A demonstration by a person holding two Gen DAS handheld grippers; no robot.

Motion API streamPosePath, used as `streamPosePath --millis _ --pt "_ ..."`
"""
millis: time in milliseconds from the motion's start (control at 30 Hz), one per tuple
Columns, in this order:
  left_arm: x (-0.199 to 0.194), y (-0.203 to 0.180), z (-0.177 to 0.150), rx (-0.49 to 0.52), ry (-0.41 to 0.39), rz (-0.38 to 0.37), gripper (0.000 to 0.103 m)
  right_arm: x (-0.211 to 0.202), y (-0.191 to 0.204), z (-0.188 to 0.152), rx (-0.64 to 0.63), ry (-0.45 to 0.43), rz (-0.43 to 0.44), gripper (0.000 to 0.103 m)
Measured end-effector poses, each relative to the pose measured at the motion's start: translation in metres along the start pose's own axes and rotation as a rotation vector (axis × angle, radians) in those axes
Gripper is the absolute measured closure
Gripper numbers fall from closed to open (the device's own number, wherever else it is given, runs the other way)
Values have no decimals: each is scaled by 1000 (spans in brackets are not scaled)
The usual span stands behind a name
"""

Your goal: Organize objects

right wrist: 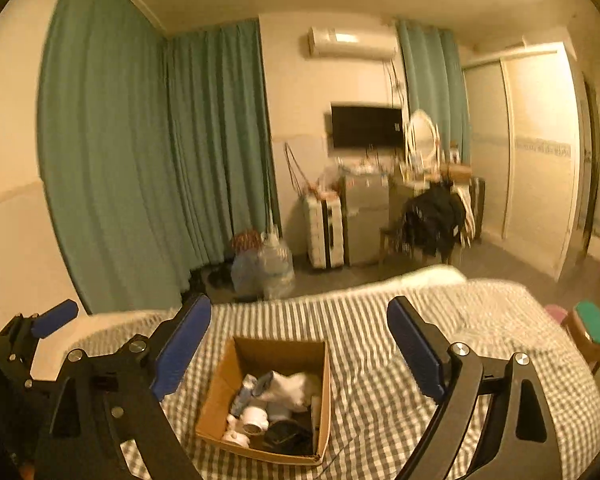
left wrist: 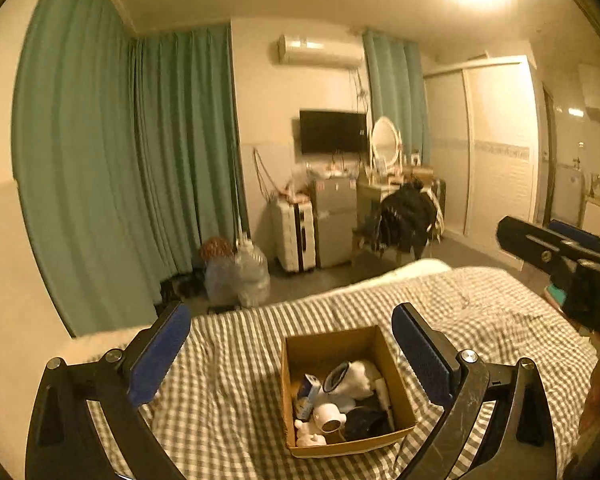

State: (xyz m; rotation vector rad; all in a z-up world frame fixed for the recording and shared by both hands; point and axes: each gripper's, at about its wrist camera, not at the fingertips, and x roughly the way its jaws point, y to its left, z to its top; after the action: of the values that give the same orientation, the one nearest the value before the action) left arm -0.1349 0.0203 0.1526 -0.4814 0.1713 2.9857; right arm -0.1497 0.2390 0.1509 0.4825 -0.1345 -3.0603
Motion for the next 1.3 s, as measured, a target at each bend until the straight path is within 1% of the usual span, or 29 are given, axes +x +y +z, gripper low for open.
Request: streamPosePath --millis 33,100,133,200,333,400,433,500,600,700,733,867,933,1000,1100,1200,1300 --pt "-10 2 2 1 -15 13 0 -19 0 5 0 -35 4 10" --pt "-34 9 5 -9 -49 38 0 -42 1 9 0 -77 6 8" --pt "-42 12 4 -16 -58 37 0 -57 1 11 -3 -102 5 6" --pt "-60 18 0 -35 -82 16 0 -77 2 9 -15 -126 -6 4" --pt "-83 23 -21 -64 -88 10 0 -108 3 -9 -34 -177 -27 2" --pt "-92 22 -37 -69 -95 -5 0 -117 5 -22 -46 -184 -17 1" --pt "-95 20 -48 -65 -93 -7 0 -120 5 -33 -56 -182 -14 1" --pt "-93 15 -69 -63 -79 14 0 -119 6 -50 -68 -168 -21 1" --pt "-81 8 -98 -52 -49 47 0 -108 6 -83 -84 -134 -48 1" --pt "-66 6 -122 -63 -30 77 0 -87 4 -115 -96 -103 -54 1" --pt "-62 6 -128 -71 -28 84 0 -75 2 -129 -97 -74 -69 1" --pt "-49 9 -147 -91 -22 106 0 -45 -9 -165 -43 -14 -76 1" --pt "-42 11 -154 -93 -14 126 0 -32 -12 -178 -33 21 -84 1" --pt "-35 11 -160 -102 4 134 0 -23 -14 -183 -37 46 -93 1" --pt "-25 11 -166 -114 38 132 0 -20 -17 -188 -36 49 -109 1" --pt "-21 11 -171 -114 52 132 0 -21 -17 -193 -44 35 -141 1" --pt "-15 6 -173 -90 84 130 0 -18 -20 -196 -34 41 -140 1"
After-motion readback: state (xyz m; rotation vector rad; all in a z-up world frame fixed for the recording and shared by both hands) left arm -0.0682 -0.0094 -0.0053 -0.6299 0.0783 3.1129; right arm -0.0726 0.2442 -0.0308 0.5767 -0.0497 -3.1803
